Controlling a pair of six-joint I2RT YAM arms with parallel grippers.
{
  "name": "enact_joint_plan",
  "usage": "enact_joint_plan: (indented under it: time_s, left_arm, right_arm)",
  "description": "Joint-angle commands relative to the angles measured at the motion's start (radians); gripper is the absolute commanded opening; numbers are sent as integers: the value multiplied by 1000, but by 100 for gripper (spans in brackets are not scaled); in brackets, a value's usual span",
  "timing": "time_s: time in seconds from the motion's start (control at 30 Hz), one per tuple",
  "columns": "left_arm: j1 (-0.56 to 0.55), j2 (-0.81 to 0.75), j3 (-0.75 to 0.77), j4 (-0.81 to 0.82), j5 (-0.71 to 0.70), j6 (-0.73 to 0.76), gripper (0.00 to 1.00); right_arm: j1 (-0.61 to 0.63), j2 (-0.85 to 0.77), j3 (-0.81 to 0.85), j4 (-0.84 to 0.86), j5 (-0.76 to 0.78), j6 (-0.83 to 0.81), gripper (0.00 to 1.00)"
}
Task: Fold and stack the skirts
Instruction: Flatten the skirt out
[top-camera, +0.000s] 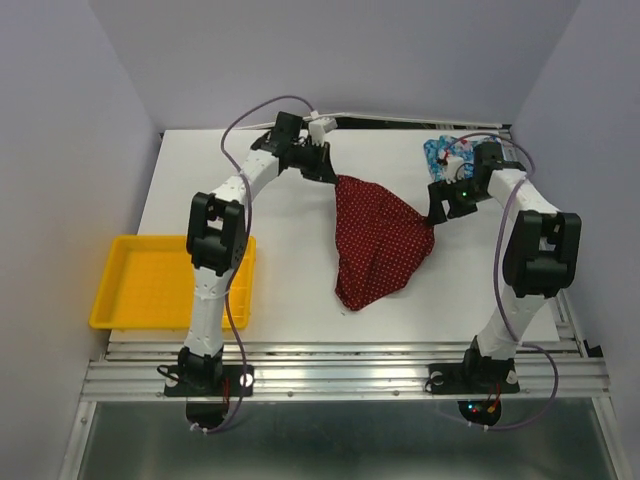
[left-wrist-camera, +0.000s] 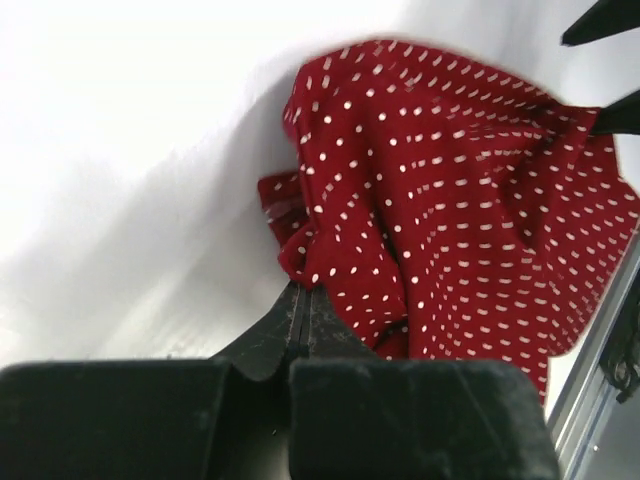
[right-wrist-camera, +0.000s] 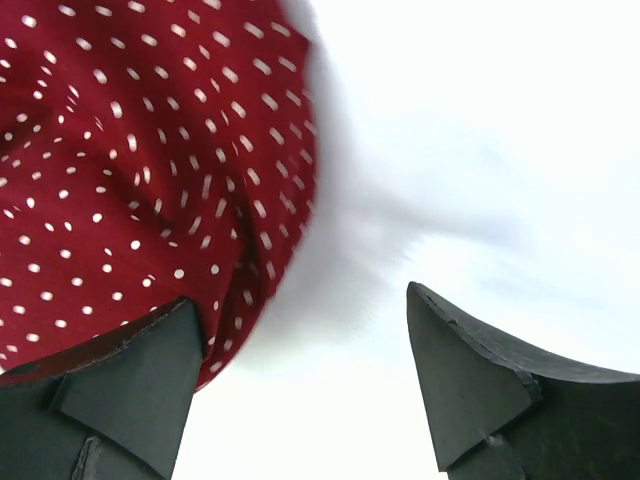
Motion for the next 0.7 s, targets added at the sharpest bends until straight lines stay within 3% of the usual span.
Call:
enact_joint_plan:
  time_s: [0.0, 0.13, 0.27, 0.33, 0.37, 0.43, 0.47, 0.57, 0.67]
  left_arm:
    - [2, -88, 286, -57, 3, 95, 0]
    - [2, -111, 273, -140, 18, 149, 0]
    - [-16, -255, 124, -70, 29, 238, 0]
    - [-79, -344, 128, -152, -19, 346, 0]
    - [-114, -367, 137, -204, -40, 507, 0]
    - [-246, -447, 92, -330, -111, 665, 0]
    - [-293, -482, 31, -338, -161, 724, 0]
    - [-514, -677, -408, -266, -313, 882, 0]
    - [-727, -722, -647, -116, -443, 876, 0]
  right_arm:
    - [-70, -50, 103, -24, -68, 33, 83]
    - [-71, -67, 105, -67, -104, 27, 84]
    - [-80, -116, 65, -62, -101, -2, 84]
    - [-80, -127, 36, -78, -85, -35, 86]
    - [-80, -123, 36, -111, -65, -125, 87]
    - [-80, -101, 10, -173, -6, -178, 88]
    - [-80, -106, -18, -171, 57, -222, 88]
    - [-150, -161, -125, -125, 79, -247, 88]
    - [-192, -176, -103, -137, 15, -211, 88]
